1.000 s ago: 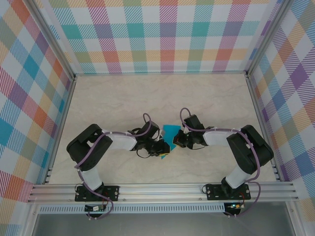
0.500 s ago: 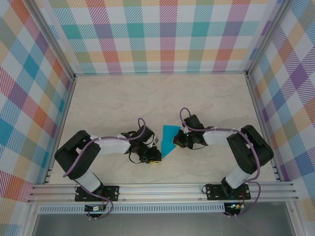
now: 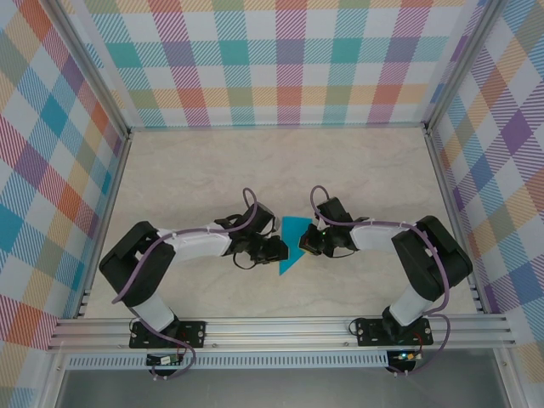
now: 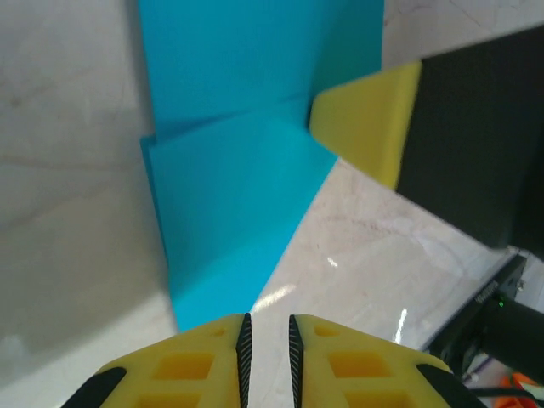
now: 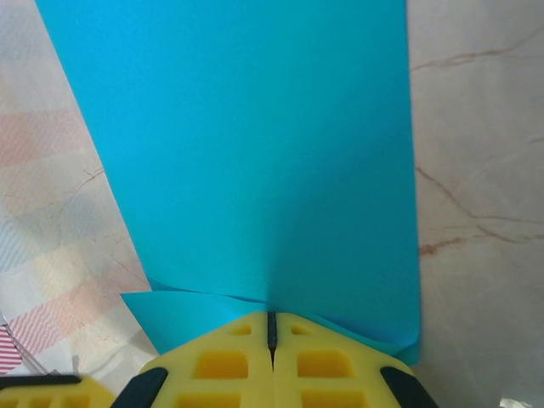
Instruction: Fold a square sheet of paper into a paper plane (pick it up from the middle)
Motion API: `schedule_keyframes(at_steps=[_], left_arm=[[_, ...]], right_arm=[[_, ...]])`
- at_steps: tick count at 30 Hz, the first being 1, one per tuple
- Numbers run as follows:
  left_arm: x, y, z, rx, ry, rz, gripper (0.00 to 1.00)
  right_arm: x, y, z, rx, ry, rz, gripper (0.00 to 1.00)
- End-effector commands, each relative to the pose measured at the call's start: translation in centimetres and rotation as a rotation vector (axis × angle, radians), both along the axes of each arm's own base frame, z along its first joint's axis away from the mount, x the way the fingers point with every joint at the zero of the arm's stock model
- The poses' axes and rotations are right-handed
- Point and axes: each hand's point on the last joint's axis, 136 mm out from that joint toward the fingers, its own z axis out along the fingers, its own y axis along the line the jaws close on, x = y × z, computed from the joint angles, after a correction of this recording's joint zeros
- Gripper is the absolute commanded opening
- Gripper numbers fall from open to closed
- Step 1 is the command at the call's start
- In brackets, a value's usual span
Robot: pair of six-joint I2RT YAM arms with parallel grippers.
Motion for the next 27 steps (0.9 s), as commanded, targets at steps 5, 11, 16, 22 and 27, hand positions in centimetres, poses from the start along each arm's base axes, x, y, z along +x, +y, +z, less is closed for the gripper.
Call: schedule_keyframes(at_steps=[5, 11, 16, 22, 27], left_arm=[[-0.3, 1.0, -3.9, 0.104, 0.044, 0.017, 0.17], [-1.6, 3.6, -5.5, 0.195, 0.058, 0.032, 0.16], [-2.2, 4.0, -6.3, 0.194, 0.08, 0.046, 0.16], [-1.8, 3.7, -6.1, 0.195, 0.074, 0.044, 0.15], [-1.7, 3.6, -5.8, 0.199, 0.069, 0.032, 0.15]], right_arm=[[-0.4, -0.9, 0.2, -0.051, 0.018, -0.011, 0.05], [0.1, 0.1, 3.6, 0.036, -0.092, 0.027, 0.07], [-0.9, 1.4, 4.2, 0.093, -0.126, 0.069, 0.08], [-2.1, 2.6, 2.1, 0.113, -0.08, 0.092, 0.08], [-2.6, 1.0, -1.1, 0.024, -0.036, 0.045, 0.06]])
